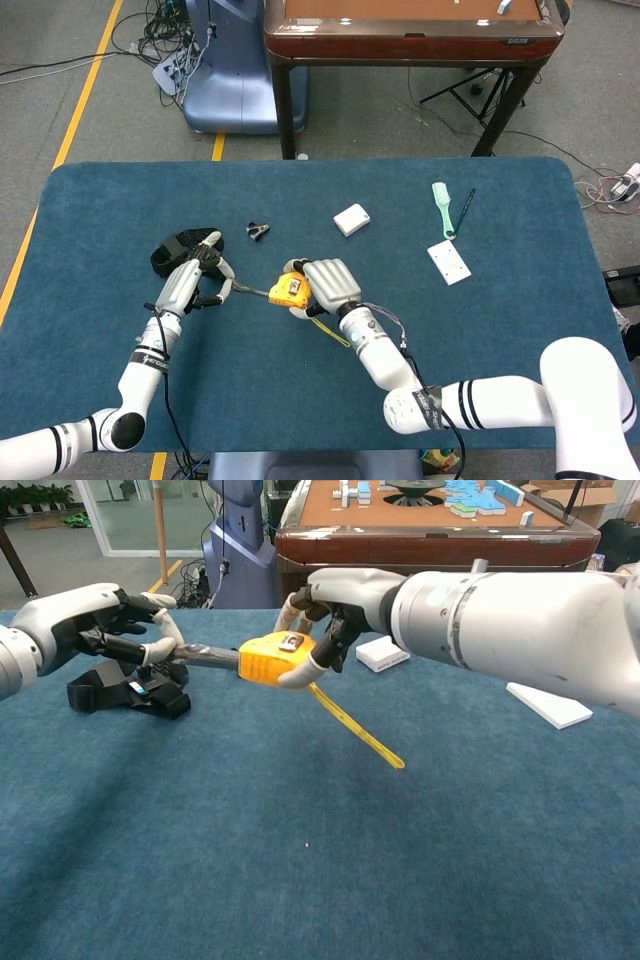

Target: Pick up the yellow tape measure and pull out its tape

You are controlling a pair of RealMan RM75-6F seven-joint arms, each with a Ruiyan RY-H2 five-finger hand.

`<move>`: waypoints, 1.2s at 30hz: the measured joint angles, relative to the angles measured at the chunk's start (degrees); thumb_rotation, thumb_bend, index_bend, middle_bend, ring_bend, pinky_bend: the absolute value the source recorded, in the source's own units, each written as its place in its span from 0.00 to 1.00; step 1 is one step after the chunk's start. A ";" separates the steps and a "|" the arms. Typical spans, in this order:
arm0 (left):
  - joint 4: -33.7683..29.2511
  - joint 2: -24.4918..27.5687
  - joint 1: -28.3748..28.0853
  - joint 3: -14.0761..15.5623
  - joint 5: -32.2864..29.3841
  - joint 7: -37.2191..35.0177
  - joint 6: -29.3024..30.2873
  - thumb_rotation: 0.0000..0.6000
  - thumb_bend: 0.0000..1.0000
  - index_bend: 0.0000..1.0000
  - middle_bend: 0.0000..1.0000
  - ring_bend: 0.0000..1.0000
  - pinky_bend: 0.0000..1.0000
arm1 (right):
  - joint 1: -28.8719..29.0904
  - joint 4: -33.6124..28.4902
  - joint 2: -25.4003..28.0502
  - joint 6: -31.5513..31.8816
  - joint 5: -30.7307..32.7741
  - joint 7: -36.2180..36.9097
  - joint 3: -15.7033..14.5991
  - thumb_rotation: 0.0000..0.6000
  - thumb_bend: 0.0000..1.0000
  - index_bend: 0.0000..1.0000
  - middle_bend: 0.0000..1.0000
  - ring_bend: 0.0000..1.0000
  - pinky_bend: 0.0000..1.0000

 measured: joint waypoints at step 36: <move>4.65 -0.01 7.32 1.54 10.60 -13.14 9.98 1.00 0.55 0.53 0.04 0.00 0.00 | -6.94 -4.49 10.43 -4.36 -8.61 6.09 -5.75 1.00 0.78 0.74 0.70 0.62 0.36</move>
